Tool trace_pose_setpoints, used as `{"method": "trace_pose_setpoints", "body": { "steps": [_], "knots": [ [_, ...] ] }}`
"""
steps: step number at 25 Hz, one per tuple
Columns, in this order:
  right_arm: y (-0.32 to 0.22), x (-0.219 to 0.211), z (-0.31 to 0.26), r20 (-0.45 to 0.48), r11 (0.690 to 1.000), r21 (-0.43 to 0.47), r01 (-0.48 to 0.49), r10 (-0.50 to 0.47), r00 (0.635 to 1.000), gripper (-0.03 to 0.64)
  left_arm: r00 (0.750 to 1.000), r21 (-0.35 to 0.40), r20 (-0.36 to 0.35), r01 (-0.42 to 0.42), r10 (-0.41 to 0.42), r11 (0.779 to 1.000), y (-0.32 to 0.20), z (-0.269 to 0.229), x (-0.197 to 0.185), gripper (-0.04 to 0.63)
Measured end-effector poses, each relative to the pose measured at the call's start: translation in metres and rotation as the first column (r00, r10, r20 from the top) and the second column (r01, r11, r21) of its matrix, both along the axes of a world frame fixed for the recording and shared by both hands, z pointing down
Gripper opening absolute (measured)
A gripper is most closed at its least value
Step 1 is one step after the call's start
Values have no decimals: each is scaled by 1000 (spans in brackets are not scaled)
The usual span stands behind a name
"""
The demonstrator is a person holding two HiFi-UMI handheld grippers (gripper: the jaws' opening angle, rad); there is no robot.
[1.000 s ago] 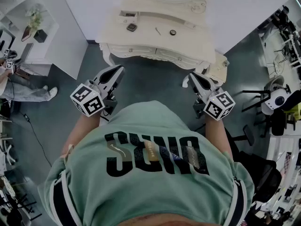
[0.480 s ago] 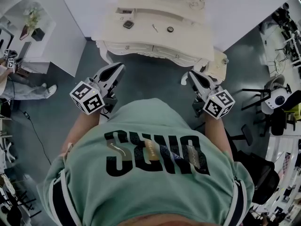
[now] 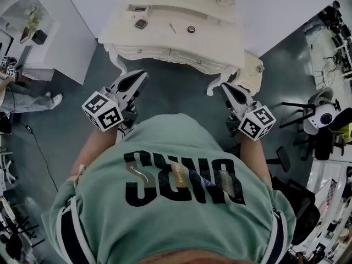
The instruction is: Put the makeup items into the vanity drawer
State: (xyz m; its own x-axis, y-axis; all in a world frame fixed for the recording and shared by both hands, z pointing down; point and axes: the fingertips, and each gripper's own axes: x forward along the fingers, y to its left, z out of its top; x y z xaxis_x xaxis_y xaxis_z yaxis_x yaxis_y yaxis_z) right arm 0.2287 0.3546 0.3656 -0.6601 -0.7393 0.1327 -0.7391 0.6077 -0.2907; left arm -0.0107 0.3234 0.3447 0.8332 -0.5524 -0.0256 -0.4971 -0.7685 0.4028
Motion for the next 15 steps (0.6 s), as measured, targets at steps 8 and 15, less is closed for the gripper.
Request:
{"method": "trace_pose_setpoints", "body": {
  "steps": [8, 15],
  "knots": [
    [-26, 15, 14, 20, 1000, -12, 5, -4, 1000, 8, 1000, -17, 20, 3, -3, 1000, -22, 9, 12, 3],
    [-95, -13, 13, 7, 1000, 3, -22, 22, 1000, 9, 1000, -12, 2, -20, 20, 1000, -94, 16, -17, 3]
  ]
}}
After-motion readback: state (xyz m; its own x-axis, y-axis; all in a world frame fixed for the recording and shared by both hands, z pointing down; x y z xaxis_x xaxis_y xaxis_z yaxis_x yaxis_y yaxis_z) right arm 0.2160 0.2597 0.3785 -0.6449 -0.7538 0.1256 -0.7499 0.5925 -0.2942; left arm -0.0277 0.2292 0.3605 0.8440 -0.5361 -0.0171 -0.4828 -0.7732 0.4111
